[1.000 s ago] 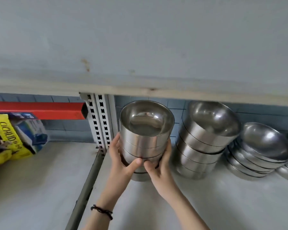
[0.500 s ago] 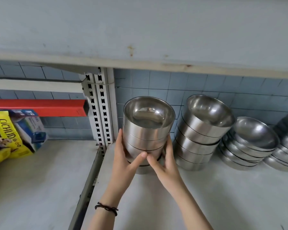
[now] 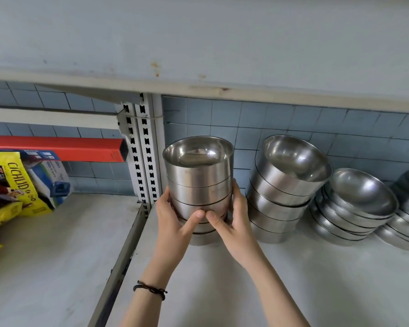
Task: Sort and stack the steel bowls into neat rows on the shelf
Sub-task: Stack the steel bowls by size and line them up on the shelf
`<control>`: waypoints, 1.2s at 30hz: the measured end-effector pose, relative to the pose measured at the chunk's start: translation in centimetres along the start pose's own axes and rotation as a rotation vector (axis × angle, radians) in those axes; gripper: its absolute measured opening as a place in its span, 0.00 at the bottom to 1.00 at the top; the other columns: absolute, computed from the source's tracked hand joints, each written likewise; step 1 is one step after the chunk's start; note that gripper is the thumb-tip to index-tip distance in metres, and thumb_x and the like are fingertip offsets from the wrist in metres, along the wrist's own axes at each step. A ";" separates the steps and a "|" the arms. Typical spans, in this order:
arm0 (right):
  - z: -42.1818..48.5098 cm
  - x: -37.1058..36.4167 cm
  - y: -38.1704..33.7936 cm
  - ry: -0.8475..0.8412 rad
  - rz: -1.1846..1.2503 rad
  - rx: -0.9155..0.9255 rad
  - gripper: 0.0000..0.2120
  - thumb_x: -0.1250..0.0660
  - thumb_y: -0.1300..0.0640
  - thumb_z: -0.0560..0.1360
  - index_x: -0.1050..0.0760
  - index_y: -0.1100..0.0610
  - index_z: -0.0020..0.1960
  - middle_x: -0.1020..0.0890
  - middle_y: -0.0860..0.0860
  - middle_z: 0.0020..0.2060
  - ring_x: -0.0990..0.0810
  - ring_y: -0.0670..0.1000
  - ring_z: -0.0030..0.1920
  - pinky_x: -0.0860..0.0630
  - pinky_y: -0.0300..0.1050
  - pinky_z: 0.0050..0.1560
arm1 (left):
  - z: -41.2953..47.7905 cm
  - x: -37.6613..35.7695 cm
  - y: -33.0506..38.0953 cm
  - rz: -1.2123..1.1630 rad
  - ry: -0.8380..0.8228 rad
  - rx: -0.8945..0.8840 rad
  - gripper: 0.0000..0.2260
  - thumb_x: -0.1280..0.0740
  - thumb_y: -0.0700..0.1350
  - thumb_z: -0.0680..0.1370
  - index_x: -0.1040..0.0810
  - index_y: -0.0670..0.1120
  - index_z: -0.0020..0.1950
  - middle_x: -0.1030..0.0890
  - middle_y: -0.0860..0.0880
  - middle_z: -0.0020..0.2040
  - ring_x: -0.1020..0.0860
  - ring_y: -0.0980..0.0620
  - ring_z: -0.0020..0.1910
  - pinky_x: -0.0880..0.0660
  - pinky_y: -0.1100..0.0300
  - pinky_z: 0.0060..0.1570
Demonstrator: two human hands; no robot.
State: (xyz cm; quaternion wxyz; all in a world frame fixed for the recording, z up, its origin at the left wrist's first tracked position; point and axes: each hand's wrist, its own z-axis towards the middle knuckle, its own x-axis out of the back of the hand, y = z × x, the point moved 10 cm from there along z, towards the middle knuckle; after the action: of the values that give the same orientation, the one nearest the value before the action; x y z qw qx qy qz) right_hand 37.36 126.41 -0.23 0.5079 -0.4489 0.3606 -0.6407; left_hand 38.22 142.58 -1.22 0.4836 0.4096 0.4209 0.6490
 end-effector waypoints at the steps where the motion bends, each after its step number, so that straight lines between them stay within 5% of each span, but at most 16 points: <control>1: -0.1 0.0 0.1 0.000 0.008 -0.005 0.46 0.30 0.38 0.69 0.50 0.48 0.79 0.36 0.47 0.72 0.37 0.45 0.74 0.34 0.55 0.72 | 0.0 0.1 0.1 0.011 0.000 -0.008 0.56 0.33 0.76 0.60 0.45 0.41 0.75 0.37 0.48 0.71 0.36 0.53 0.72 0.36 0.50 0.72; 6: -0.6 0.1 0.4 -0.024 0.038 0.003 0.42 0.28 0.45 0.72 0.47 0.47 0.78 0.34 0.45 0.74 0.36 0.45 0.74 0.34 0.55 0.73 | -0.2 0.3 1.0 0.115 0.004 -0.081 0.55 0.34 0.77 0.60 0.44 0.45 0.75 0.40 0.65 0.64 0.39 0.59 0.69 0.40 0.59 0.70; 10: -0.6 -0.1 0.1 -0.053 0.067 0.001 0.40 0.28 0.50 0.74 0.48 0.48 0.79 0.35 0.44 0.75 0.37 0.44 0.75 0.36 0.53 0.74 | -0.1 0.4 0.8 0.104 -0.013 -0.076 0.52 0.31 0.73 0.60 0.43 0.45 0.75 0.38 0.61 0.63 0.39 0.63 0.69 0.38 0.59 0.70; 14: -0.6 -0.1 0.0 -0.093 0.145 -0.022 0.42 0.29 0.50 0.74 0.51 0.46 0.79 0.36 0.40 0.74 0.36 0.39 0.73 0.34 0.44 0.72 | -0.3 0.2 1.3 0.051 -0.053 -0.075 0.46 0.31 0.71 0.63 0.46 0.56 0.74 0.40 0.60 0.70 0.41 0.64 0.72 0.40 0.73 0.67; 18: 0.0 0.6 -0.9 -0.048 0.157 -0.003 0.42 0.32 0.46 0.74 0.54 0.43 0.79 0.44 0.35 0.76 0.45 0.30 0.73 0.42 0.22 0.65 | 0.2 -0.6 2.9 -0.053 -0.096 -0.096 0.46 0.30 0.61 0.69 0.55 0.55 0.77 0.48 0.56 0.79 0.47 0.60 0.77 0.44 0.53 0.76; 20: 0.2 0.7 -1.2 -0.039 0.129 0.019 0.41 0.33 0.45 0.74 0.53 0.44 0.79 0.44 0.34 0.76 0.46 0.29 0.73 0.44 0.20 0.64 | 0.4 -0.8 3.8 -0.088 -0.122 -0.120 0.43 0.30 0.56 0.71 0.51 0.53 0.78 0.44 0.54 0.78 0.43 0.56 0.76 0.41 0.49 0.75; 25: 0.2 0.8 -1.0 -0.042 0.116 0.026 0.39 0.32 0.48 0.75 0.50 0.49 0.79 0.38 0.39 0.76 0.40 0.37 0.74 0.40 0.30 0.70 | 0.1 -0.7 4.0 -0.085 -0.112 -0.142 0.44 0.27 0.59 0.69 0.47 0.47 0.77 0.36 0.52 0.75 0.36 0.55 0.74 0.36 0.53 0.72; 30: -0.1 1.1 -0.6 -0.062 0.083 0.016 0.41 0.32 0.46 0.74 0.49 0.51 0.79 0.36 0.47 0.76 0.39 0.46 0.76 0.40 0.55 0.76 | 0.1 -0.5 3.6 -0.050 -0.104 -0.129 0.51 0.25 0.62 0.64 0.47 0.42 0.76 0.38 0.48 0.75 0.38 0.53 0.74 0.38 0.47 0.73; 36: 0.0 0.9 -1.0 -0.067 0.064 0.029 0.41 0.33 0.46 0.75 0.52 0.48 0.80 0.40 0.41 0.77 0.38 0.44 0.75 0.37 0.54 0.74 | 0.4 -0.3 3.9 -0.011 -0.093 -0.143 0.52 0.27 0.68 0.64 0.47 0.44 0.76 0.35 0.49 0.74 0.35 0.53 0.73 0.35 0.45 0.71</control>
State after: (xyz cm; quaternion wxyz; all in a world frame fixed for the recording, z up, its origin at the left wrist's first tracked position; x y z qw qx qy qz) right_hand 36.99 125.73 0.90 0.5463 -0.4512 0.3483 -0.6137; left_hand 37.52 141.61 2.55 0.5342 0.4011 0.3529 0.6551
